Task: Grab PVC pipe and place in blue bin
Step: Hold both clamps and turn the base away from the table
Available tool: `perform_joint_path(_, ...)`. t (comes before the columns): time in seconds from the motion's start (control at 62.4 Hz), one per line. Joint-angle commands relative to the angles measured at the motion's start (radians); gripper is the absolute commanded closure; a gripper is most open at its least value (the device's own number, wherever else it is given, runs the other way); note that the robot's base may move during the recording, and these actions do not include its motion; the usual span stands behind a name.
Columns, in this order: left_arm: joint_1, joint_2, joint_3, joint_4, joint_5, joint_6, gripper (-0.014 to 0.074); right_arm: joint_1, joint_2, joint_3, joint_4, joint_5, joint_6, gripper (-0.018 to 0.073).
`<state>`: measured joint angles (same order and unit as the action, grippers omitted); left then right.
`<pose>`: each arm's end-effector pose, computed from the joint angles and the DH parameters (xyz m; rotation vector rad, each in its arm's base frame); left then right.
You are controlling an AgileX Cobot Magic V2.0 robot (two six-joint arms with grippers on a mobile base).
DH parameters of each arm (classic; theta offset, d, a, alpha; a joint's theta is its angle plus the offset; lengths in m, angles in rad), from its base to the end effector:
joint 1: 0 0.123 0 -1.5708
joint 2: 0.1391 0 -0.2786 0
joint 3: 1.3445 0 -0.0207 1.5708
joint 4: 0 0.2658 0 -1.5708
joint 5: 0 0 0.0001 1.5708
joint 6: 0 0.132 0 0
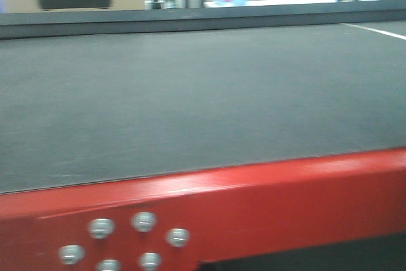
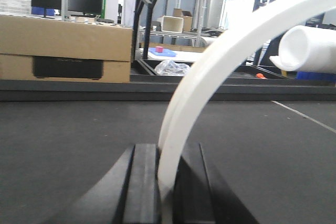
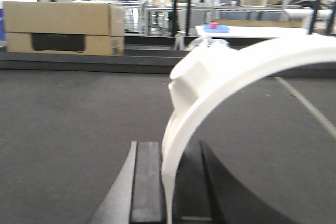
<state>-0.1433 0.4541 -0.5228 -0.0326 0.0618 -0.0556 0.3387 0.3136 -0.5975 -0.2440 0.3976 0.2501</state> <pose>0.1581 -0.0231 0.3528 0.0424 1.4789 -0.1892 0.1183 0.0286 0.3584 -0.1762 1.5807 0.2091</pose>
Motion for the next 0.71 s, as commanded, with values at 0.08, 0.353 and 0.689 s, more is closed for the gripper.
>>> perform_joint_path(0.08, 0.022, -0.002, -0.002, 0.000, -0.034, -0.007, 0.0707, -0.001, -0.003, 0.000, -0.012, -0.023, -0.006, 0.0727)
perform_joint_path(0.353, 0.022, -0.002, -0.002, 0.000, -0.034, -0.007, 0.0707, -0.001, -0.003, 0.000, -0.012, -0.023, -0.006, 0.0727)
perform_joint_path(0.689, 0.022, -0.002, -0.002, 0.000, -0.034, -0.007, 0.0707, -0.001, -0.003, 0.000, -0.012, -0.023, -0.006, 0.0727)
